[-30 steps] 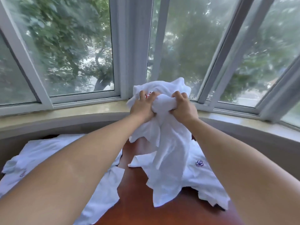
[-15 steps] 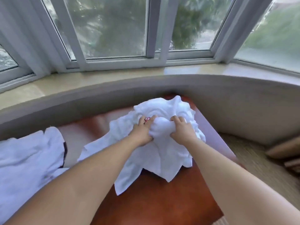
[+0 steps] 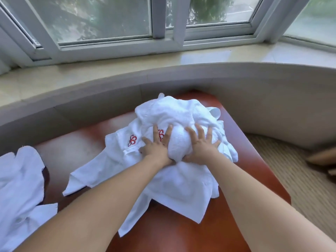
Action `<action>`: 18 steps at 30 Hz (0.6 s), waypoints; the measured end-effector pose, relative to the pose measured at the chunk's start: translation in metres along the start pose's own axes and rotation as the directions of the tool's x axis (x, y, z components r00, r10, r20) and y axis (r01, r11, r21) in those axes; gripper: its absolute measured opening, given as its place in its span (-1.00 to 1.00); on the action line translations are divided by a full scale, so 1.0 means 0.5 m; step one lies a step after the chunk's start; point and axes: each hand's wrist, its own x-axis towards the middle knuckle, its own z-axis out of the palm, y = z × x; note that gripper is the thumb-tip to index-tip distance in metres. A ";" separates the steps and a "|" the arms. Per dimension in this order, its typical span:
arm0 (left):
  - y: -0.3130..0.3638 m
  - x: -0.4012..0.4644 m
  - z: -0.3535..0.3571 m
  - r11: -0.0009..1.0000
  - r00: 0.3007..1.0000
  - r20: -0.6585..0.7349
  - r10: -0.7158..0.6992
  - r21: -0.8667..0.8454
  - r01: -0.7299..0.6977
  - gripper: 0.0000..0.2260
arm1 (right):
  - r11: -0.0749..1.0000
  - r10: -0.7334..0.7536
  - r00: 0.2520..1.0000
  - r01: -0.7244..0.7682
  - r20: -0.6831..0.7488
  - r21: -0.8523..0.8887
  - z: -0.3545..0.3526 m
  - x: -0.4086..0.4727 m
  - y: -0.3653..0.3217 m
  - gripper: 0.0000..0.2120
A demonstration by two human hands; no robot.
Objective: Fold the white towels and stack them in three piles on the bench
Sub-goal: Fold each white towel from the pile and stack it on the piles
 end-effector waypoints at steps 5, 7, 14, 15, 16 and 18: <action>0.000 0.023 0.007 1.000 1.000 -0.019 -0.011 0.012 0.011 0.21 | 1.000 0.010 1.000 -0.009 0.019 -0.013 -0.013 0.017 -0.005 0.14; -0.004 0.017 0.013 1.000 1.000 -0.026 -0.009 0.024 0.010 0.22 | 0.999 0.017 1.000 -0.017 0.012 -0.031 -0.012 0.003 -0.013 0.13; -0.038 -0.059 -0.005 0.997 0.996 0.047 0.072 -0.011 -0.072 0.16 | 0.989 0.067 0.998 -0.063 0.023 -0.133 -0.018 -0.089 -0.064 0.12; -0.046 -0.074 -0.012 0.995 0.994 0.050 0.098 -0.010 -0.098 0.14 | 0.990 0.065 0.998 -0.061 0.026 -0.128 -0.022 -0.106 -0.068 0.11; -0.055 -0.089 -0.020 0.992 0.991 0.050 0.123 -0.001 -0.123 0.12 | 0.991 0.061 0.998 -0.057 0.031 -0.123 -0.028 -0.121 -0.071 0.11; -0.073 -0.121 -0.035 0.988 0.988 0.042 0.150 0.016 -0.150 0.07 | 0.991 0.048 0.998 -0.044 0.029 -0.128 -0.044 -0.151 -0.079 0.09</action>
